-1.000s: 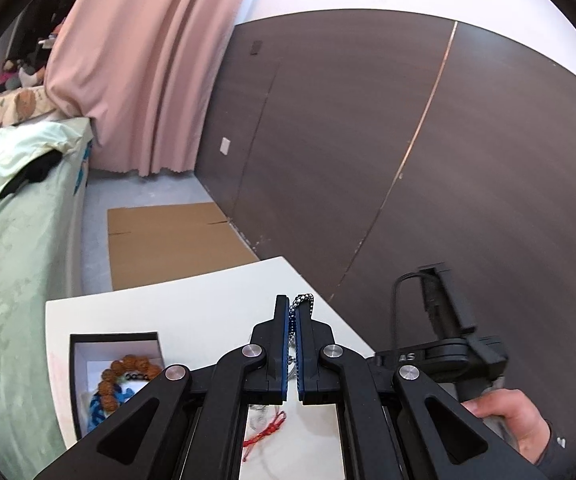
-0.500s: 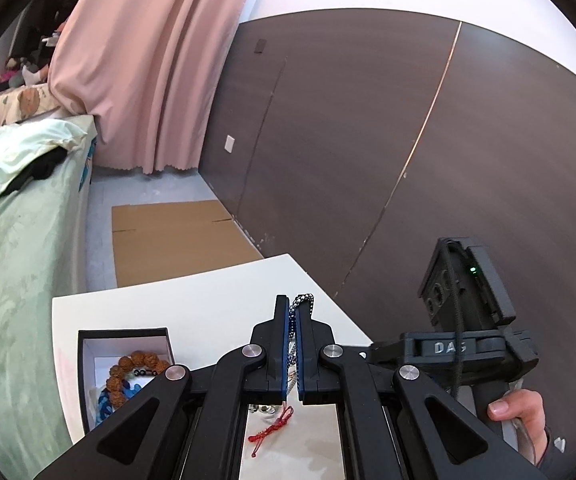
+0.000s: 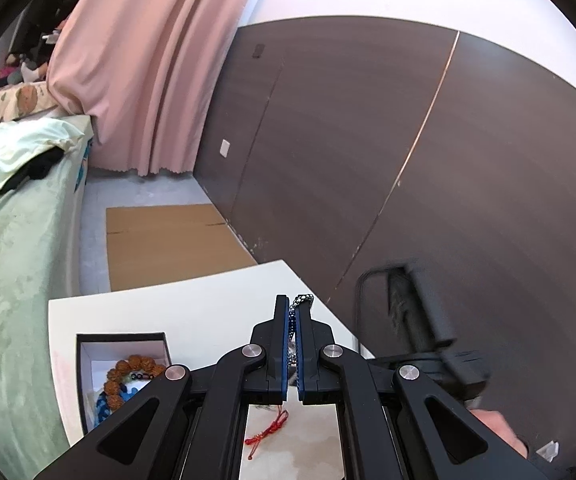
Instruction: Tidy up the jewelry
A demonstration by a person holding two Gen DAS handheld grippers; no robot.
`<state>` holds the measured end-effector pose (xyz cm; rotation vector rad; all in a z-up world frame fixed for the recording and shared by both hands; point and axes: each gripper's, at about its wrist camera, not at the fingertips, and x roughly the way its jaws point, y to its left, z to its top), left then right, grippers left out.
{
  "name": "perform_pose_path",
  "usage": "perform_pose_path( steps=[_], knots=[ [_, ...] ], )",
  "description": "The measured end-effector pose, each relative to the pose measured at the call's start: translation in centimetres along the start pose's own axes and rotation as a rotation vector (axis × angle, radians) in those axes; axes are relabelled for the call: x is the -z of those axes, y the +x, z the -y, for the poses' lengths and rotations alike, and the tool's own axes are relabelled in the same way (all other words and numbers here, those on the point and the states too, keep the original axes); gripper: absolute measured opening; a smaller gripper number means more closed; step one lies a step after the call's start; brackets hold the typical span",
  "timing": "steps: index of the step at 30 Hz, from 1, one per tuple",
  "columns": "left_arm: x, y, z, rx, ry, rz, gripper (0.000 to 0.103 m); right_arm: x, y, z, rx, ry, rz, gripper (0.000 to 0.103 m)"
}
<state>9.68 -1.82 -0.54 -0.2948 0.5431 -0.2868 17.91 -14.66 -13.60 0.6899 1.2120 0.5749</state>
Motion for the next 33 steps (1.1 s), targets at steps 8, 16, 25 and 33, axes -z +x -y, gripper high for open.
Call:
perform_pose_path(
  steps=[8, 16, 25, 33],
  knots=[
    [-0.4, -0.7, -1.2, -0.045, -0.024, 0.016, 0.002, 0.1, 0.0, 0.3, 0.007, -0.003, -0.028, 0.012],
    [-1.3, -2.7, -3.2, -0.079, -0.062, 0.071, 0.002, 0.3, 0.5, 0.7, 0.088, -0.023, -0.050, 0.012],
    [-1.3, -2.7, -5.2, -0.166, -0.087, 0.071, 0.002, 1.8, 1.8, 0.0, 0.251, -0.115, -0.147, 0.048],
    [-0.4, -1.1, -8.4, -0.235, -0.178, -0.015, 0.002, 2.3, 1.6, 0.8, 0.223, -0.103, -0.196, 0.048]
  ],
)
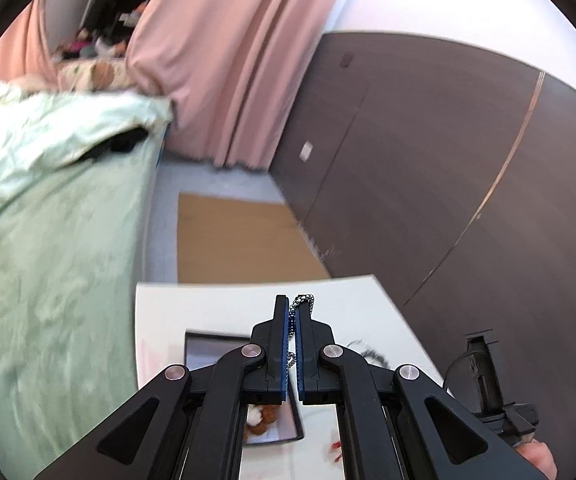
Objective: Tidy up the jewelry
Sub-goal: 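Drop the chain into the box with the left tool while the right tool grasps the red bracelet, then carry the red string bracelet into the box and open the right tool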
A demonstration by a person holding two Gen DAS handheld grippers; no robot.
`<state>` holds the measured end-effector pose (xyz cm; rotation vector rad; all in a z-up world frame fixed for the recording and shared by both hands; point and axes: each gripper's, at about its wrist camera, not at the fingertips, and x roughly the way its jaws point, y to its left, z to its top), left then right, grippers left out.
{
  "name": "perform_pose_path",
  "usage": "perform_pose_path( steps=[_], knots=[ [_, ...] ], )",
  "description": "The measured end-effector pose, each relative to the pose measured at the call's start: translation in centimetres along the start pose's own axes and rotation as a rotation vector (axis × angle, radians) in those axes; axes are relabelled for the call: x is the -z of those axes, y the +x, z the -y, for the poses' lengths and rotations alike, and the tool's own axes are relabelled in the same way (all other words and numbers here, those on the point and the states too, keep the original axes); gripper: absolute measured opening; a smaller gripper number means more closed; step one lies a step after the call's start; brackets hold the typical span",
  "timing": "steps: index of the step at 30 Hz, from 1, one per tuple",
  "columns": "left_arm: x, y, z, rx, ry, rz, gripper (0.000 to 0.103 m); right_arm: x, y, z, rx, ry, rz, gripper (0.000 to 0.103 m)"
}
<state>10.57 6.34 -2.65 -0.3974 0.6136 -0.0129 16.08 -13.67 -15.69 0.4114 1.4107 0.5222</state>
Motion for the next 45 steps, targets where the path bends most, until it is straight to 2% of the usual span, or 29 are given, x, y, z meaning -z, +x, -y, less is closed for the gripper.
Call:
perform_pose_path(
  steps=[3, 4, 6, 7, 8, 9, 10, 11, 12, 13, 15, 19, 24, 31, 35, 40, 45],
  knots=[
    [0.3, 1.7, -0.8, -0.027, -0.048, -0.086, 0.002, -0.1, 1.7, 0.7, -0.011, 0.055, -0.046, 0.048],
    [0.5, 2.4, -1.1, -0.021, -0.068, -0.128, 0.003, 0.0, 1.9, 0.7, -0.010, 0.060, -0.045, 0.048],
    [0.9, 2.7, -1.4, -0.011, -0.082, -0.153, 0.003, -0.2, 1.7, 0.3, -0.008, 0.051, -0.022, 0.047],
    [1.1, 3.0, -1.3, -0.015, -0.079, -0.165, 0.006, -0.2, 1.6, 0.1, -0.003, 0.040, -0.010, 0.043],
    [1.2, 3.0, -1.2, -0.018, -0.075, -0.169, 0.009, -0.2, 1.6, -0.1, 0.001, 0.030, -0.002, 0.027],
    [1.3, 3.1, -1.1, -0.013, -0.068, -0.174, 0.021, -0.2, 1.5, -0.1, -0.004, 0.029, -0.003, 0.009],
    [1.3, 3.0, -1.0, -0.002, -0.065, -0.171, 0.043, -0.1, 1.5, -0.1, -0.012, 0.031, -0.004, 0.009],
    [1.4, 2.9, -0.9, 0.006, -0.065, -0.162, 0.055, -0.1, 1.3, -0.1, -0.016, 0.030, 0.005, 0.008],
    [1.4, 2.6, -0.8, 0.010, -0.065, -0.144, 0.074, -0.1, 1.1, -0.3, -0.014, 0.024, 0.020, 0.008],
    [1.4, 2.2, -0.6, 0.011, -0.062, -0.117, 0.082, -0.2, 0.8, -0.6, -0.014, 0.017, 0.033, 0.008],
    [1.4, 1.9, -0.3, 0.012, -0.048, -0.102, 0.083, -0.4, 0.1, -0.6, -0.025, 0.012, 0.054, 0.008],
    [1.5, 2.4, 0.1, 0.004, -0.025, -0.129, 0.083, -0.6, -1.2, -0.8, -0.073, 0.010, 0.101, 0.008],
    [1.3, 1.9, -0.8, -0.001, -0.057, -0.113, 0.083, -0.7, -3.2, -2.0, -0.144, 0.001, 0.187, 0.008],
    [1.3, 1.2, -2.1, -0.080, -0.066, -0.080, 0.083, -0.9, -4.5, -4.4, -0.255, -0.018, 0.263, 0.008],
    [1.2, 0.5, -3.0, -0.089, -0.081, -0.077, 0.083, -1.2, -4.4, -6.0, -0.300, -0.047, 0.285, 0.008],
    [0.5, -1.1, -4.6, -0.073, -0.132, -0.044, 0.096, -1.2, -4.0, -8.0, -0.354, -0.095, 0.308, 0.008],
    [-0.2, -2.4, -6.2, -0.039, -0.197, -0.012, 0.102, -1.6, -2.5, -10.2, -0.387, -0.142, 0.299, 0.008]
  ],
)
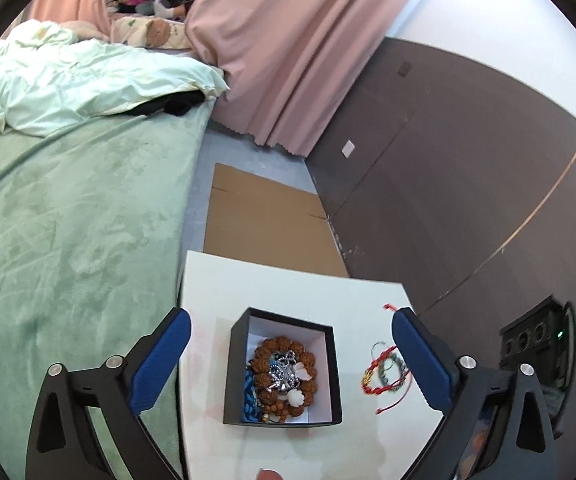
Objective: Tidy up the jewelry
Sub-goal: 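Carry the red string bracelet into the box and open the right tool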
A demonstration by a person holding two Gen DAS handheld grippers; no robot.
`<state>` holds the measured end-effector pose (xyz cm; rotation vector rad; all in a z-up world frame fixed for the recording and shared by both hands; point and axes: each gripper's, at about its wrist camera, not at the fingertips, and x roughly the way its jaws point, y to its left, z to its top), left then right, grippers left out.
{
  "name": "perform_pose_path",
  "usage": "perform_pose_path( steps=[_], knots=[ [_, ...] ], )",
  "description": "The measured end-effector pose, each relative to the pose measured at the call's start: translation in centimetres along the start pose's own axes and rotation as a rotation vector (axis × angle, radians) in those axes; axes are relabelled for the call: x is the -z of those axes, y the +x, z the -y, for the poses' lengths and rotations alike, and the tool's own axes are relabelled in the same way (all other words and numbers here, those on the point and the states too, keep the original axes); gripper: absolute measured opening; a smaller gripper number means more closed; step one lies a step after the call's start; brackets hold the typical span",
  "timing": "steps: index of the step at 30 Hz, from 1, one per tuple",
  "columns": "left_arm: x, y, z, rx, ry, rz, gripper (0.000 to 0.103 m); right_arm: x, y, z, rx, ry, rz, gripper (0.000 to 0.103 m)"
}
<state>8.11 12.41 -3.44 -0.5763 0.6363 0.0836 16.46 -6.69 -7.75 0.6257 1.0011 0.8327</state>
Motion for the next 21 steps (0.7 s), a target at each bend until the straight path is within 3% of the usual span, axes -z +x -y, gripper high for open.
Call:
perform_pose_path(
  steps=[4, 8, 10, 11, 12, 21],
  knots=[
    [-0.3, -0.9, -0.7, 0.025, -0.022, 0.007, 0.102, 0.2, 1.9, -0.6, -0.011, -0.014, -0.019, 0.008],
    [-0.5, -1.6, -1.1, 0.040, -0.032, 0.025, 0.102, 0.3, 3.9, -0.2, 0.038, -0.007, -0.075, 0.011],
    [-0.6, -1.8, -1.2, 0.046, -0.035, 0.031, 0.102, 0.4, 4.3, 0.4, 0.054, 0.021, -0.094, 0.038],
    [-0.6, -1.8, -1.2, 0.045, -0.035, 0.029, 0.102, 0.5, 3.9, 0.6, 0.067, 0.027, -0.075, 0.058],
    [-0.6, -1.8, -1.2, 0.045, -0.033, 0.027, 0.102, 0.4, 3.5, 0.6, 0.079, 0.026, -0.059, 0.066],
    [0.7, -0.7, 1.6, 0.070, 0.043, -0.033, 0.102, 0.5, -1.1, 2.7, 0.123, 0.086, 0.032, 0.067]
  ],
)
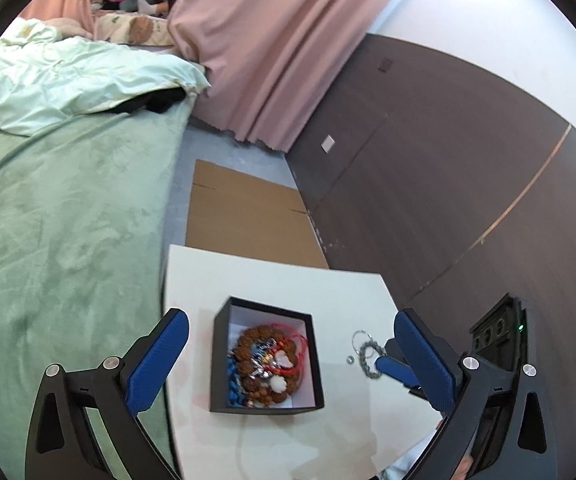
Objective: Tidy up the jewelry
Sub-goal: 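Carry the red string bracelet into the box and open the right tool, then move the left tool to the small silver ring on the table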
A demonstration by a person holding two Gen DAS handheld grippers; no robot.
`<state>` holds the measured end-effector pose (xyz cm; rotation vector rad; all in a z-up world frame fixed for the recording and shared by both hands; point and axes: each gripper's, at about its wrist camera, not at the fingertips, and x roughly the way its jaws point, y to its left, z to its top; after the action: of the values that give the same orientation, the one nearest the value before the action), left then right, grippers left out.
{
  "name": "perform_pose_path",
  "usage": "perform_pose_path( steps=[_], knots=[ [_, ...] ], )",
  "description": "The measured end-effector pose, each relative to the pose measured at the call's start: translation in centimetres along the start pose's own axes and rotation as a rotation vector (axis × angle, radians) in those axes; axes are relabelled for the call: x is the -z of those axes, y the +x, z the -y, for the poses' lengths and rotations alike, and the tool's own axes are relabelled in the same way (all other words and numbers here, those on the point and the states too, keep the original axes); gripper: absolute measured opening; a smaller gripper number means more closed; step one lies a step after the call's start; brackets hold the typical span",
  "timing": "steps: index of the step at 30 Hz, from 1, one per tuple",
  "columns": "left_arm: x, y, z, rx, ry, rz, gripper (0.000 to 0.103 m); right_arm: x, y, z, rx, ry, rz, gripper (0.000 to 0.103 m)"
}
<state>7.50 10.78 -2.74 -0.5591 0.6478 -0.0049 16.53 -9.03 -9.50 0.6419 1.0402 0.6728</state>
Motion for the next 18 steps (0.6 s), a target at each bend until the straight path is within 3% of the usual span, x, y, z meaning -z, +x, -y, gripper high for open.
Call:
perform_pose_path(
  steps=[6, 9, 13, 14, 16, 18],
  knots=[
    [1.4, 1.4, 1.8, -0.021, 0.019, -0.029, 0.095, -0.6, -4.6, 0.9, 0.052, -0.037, 0.101, 0.067],
    [2.2, 1.4, 2.8, -0.046, 0.021, 0.033, 0.095, -0.8, -6.3, 1.8, 0.075, -0.051, 0.123, 0.067],
    [3.4, 2.1, 5.2, 0.009, 0.050, 0.078, 0.095, -1.2, -8.4, 3.4, 0.098, -0.027, 0.150, 0.068],
    [3.6, 2.1, 5.7, 0.006, 0.065, 0.084, 0.095, -1.3, -9.1, 3.9, 0.102, -0.014, 0.159, 0.069],
    [4.2, 2.6, 7.0, 0.007, 0.100, 0.097, 0.095, -1.4, -10.3, 4.6, 0.117, 0.002, 0.192, 0.089],
    [4.6, 3.0, 7.7, 0.022, 0.107, 0.089, 0.095, -1.5, -11.4, 5.3, 0.119, 0.017, 0.217, 0.097]
  ],
)
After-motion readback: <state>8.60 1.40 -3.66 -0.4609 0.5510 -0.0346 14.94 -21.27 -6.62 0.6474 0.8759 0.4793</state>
